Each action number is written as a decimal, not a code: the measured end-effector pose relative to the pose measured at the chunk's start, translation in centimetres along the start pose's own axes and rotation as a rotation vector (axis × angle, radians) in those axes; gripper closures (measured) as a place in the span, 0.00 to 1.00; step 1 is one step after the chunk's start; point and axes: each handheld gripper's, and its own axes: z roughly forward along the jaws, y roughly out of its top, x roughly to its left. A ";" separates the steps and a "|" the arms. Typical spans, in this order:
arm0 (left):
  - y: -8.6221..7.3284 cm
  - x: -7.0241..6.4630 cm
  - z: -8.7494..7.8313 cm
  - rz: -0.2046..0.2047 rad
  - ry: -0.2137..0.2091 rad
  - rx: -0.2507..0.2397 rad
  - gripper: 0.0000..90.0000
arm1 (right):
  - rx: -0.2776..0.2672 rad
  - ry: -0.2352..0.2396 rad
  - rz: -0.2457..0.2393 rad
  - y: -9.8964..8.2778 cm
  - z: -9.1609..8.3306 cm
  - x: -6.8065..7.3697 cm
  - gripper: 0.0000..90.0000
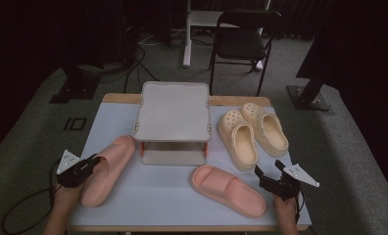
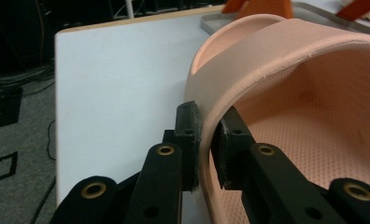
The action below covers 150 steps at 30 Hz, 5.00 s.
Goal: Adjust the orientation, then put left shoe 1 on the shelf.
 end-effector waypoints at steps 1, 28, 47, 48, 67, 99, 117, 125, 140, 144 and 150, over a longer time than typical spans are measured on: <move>0.0 -0.5 -0.2 0.017 -0.013 0.006 0.90 | 0.000 0.000 -0.007 0.0 0.0 0.0 0.11; 2.1 -7.4 0.3 0.107 -0.090 0.003 0.92 | 0.018 -0.033 -0.035 -0.2 0.2 -0.5 0.11; 3.8 -10.7 3.6 0.068 -0.014 -0.028 0.91 | 0.034 -0.017 -0.024 -0.2 0.4 -0.7 0.11; 3.8 -10.8 3.7 0.059 -0.004 -0.037 0.91 | 0.034 -0.017 -0.024 -0.2 0.4 -0.7 0.11; 4.7 -13.1 6.7 -0.009 0.154 -0.028 0.91 | 0.042 0.008 -0.017 -0.2 0.9 -0.6 0.11; 5.9 -15.1 8.6 -0.123 0.149 0.007 0.73 | 0.025 0.024 0.013 0.0 0.8 -1.3 0.11; 5.5 -15.6 2.9 -0.114 0.031 -0.025 0.74 | 0.022 0.026 0.011 0.0 0.7 -1.1 0.11; 3.9 -16.2 0.9 -0.087 -0.001 -0.009 0.78 | 0.028 0.030 0.015 0.0 0.8 -1.0 0.11; 1.5 -18.4 -1.5 -0.018 -0.030 0.009 0.83 | 0.034 0.034 0.016 -0.1 1.0 -0.8 0.11; 1.0 -19.1 -1.4 0.015 -0.036 0.016 0.95 | 0.034 0.035 0.016 -0.1 0.9 -0.8 0.11; 0.2 -20.2 -0.8 0.066 -0.051 0.066 0.99 | 0.034 0.035 0.019 -0.1 0.9 -0.8 0.11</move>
